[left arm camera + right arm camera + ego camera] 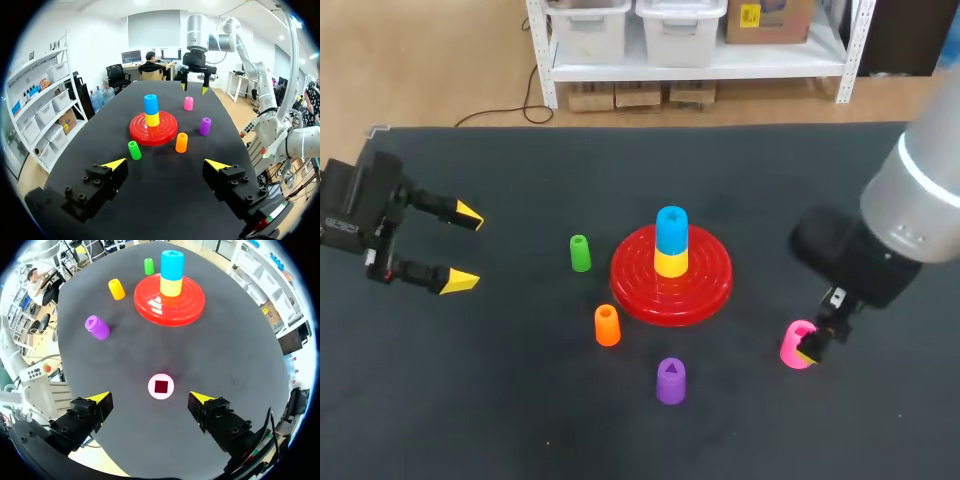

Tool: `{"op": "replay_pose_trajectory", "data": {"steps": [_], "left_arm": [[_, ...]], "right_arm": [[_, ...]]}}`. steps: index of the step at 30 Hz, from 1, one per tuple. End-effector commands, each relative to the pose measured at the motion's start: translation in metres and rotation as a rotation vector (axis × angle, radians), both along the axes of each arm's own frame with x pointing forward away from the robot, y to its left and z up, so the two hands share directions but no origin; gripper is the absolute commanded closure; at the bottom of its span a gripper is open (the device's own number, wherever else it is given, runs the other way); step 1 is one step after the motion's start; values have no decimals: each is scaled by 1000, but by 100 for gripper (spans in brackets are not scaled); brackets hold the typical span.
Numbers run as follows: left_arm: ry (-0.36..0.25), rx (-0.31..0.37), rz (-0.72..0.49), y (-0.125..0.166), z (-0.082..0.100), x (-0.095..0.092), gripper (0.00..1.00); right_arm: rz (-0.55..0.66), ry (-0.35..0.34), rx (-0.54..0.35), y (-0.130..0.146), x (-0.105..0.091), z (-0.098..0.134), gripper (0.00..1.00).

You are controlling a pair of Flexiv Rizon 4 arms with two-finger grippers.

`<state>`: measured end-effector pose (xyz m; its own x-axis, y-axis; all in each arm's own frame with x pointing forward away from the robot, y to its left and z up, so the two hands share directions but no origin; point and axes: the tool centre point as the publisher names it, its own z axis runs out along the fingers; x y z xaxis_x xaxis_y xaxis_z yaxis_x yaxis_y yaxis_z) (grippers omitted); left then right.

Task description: Pick up and stack the cylinders on the red base in this order: pink,purple,orange,green

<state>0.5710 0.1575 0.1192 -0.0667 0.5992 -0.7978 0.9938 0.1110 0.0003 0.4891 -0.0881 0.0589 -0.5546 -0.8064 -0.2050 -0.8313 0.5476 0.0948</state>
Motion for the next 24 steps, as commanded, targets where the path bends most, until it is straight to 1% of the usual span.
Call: {"op": "replay_pose_trajectory", "data": {"steps": [1, 4, 8, 12, 14, 24], "left_arm": [[-5, -3, 1, 0, -1, -1, 0], [-5, -3, 1, 0, -1, -1, 0], [-5, -3, 1, 0, -1, -1, 0], [-5, -3, 1, 0, -1, -1, 0], [-5, -3, 1, 0, -1, -1, 0], [-5, -3, 1, 0, -1, -1, 0]], "right_arm": [[-3, 4, -13, 3, 6, -9, 0], [14, -1, -35, 3, 6, -12, 0], [50, -12, -71, 4, 5, -21, 0], [49, -4, -76, 3, 7, -26, 0], [37, 12, -68, 3, 8, -29, 0], [32, 23, -93, -1, 11, -41, 0]]}}
